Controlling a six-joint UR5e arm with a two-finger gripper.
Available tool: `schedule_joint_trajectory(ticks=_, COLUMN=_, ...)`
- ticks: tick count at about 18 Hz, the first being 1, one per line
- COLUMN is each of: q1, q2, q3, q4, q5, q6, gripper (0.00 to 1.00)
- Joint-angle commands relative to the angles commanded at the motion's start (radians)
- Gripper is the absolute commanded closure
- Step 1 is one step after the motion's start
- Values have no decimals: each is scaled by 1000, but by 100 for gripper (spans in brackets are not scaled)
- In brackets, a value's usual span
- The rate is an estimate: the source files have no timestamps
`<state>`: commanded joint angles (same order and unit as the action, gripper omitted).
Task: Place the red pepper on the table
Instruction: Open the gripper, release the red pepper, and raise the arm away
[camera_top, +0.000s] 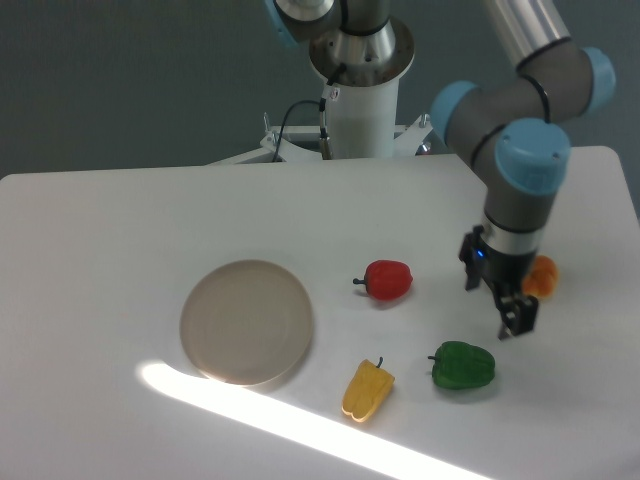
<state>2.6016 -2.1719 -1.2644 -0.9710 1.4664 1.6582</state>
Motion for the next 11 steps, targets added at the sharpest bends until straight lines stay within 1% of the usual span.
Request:
schedule_joint_trajectory(ticks=1, q1=-2, q2=-18, q3=29, q4=2, q5=9, q6=6, gripper=0)
schedule_joint_trajectory(ticks=2, q1=-5, q2=-44, q3=75, q4=2, q5=34, q6=11, gripper=0)
schedule_joint_trajectory(ticks=5, q1=-9, q2=-88, q3=140, q4=-2, q5=61, q6=14, gripper=0)
schedule_joint_trajectory(ticks=8, q1=-11, q2=-109, q3=166, q4=-2, q5=71, q6=14, gripper=0)
schedule_joint_trajectory(ticks=11, q1=-14, q2=-115, q3=174, q4=0, q5=71, q6=12, gripper=0)
